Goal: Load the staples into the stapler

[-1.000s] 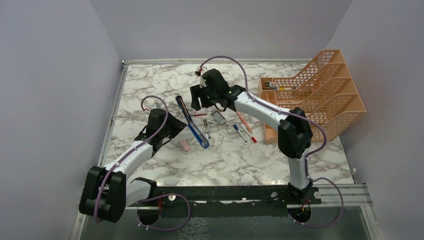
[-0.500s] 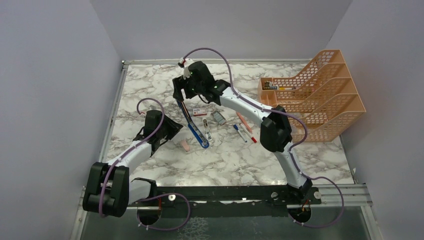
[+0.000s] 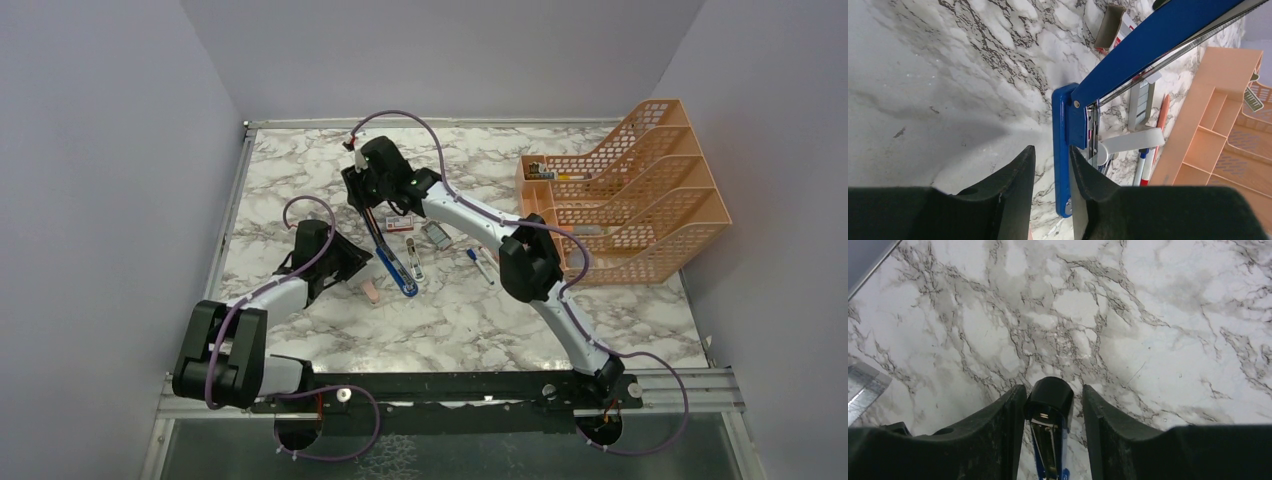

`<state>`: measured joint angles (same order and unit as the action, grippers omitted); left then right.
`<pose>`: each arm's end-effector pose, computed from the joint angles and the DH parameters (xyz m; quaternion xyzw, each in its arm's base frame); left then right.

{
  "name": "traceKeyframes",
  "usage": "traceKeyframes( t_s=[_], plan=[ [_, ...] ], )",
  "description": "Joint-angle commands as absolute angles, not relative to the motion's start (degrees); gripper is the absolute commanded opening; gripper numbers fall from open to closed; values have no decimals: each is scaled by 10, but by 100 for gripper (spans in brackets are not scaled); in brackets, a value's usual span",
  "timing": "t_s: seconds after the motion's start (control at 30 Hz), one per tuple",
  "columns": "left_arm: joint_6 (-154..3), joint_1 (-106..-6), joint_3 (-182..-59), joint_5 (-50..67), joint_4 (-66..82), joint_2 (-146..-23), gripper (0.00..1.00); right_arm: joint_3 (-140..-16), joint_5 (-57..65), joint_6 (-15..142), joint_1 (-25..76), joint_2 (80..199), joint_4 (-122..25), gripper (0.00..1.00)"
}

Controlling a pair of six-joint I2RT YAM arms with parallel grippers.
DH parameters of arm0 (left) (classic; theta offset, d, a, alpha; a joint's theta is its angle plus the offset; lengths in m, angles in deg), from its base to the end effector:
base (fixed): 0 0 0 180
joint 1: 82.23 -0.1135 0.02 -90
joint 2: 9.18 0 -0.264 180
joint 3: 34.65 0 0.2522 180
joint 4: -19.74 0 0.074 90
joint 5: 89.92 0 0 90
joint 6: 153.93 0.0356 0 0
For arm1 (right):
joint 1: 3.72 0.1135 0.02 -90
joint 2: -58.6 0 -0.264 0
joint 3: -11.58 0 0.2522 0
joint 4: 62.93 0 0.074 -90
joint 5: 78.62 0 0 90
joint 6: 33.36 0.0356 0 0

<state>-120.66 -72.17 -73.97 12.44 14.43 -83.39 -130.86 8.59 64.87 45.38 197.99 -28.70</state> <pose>0.2331 -0.0491 0.1531 -0.3156 0.8460 -0.3119 0.2957 0.3693 0.4289 0.2420 -0.3153 0.8119 0.2541 0.4206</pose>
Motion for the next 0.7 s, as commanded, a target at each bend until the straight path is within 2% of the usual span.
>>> traceKeyframes(
  t_s=[0.0,0.17,0.57,0.67],
  plan=[
    [-1203,-726,-731,157,203,-860,29,-1325,112,647,458,1976,-279,44],
    [-1193,-726,-724,182,246,-896,23,-1264,110,658,461,1924,-334,40],
    [-1163,-715,-747,228,271,-959,22,-1262,132,686,467,1916,-369,39],
    [-1161,-714,-746,221,272,-974,19,-1263,139,694,467,1917,-373,39]
  ],
)
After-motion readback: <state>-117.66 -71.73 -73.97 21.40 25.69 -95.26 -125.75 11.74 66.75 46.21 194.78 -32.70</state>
